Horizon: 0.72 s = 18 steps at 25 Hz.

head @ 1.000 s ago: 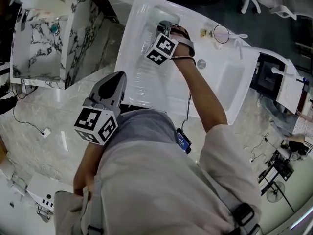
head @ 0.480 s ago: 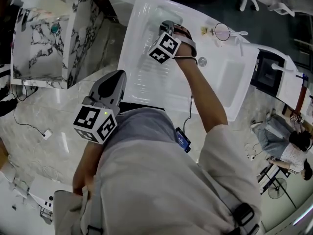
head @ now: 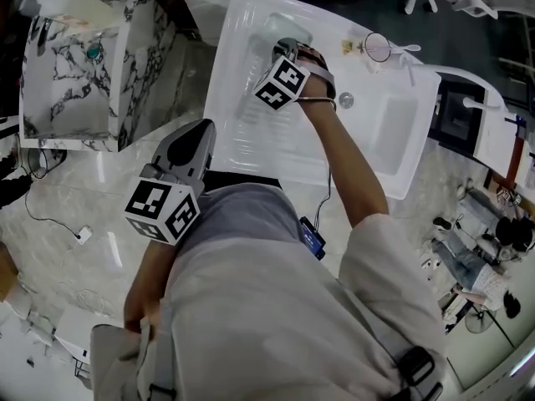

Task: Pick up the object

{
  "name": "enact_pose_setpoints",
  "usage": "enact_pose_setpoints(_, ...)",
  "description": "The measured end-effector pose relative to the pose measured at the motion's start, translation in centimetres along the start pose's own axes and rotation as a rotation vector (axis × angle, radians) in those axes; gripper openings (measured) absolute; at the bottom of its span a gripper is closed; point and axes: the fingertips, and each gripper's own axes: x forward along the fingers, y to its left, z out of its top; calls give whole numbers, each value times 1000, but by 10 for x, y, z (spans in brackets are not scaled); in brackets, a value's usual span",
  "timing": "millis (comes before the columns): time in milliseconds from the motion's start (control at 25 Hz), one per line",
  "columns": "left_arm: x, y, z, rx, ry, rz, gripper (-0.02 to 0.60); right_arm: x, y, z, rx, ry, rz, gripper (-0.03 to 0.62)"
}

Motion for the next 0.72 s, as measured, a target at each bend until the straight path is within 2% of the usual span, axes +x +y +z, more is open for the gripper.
enact_pose_setpoints(720,-14,-10,-6,49,13,-55,2,-27,12,-24,88,44,-30,63)
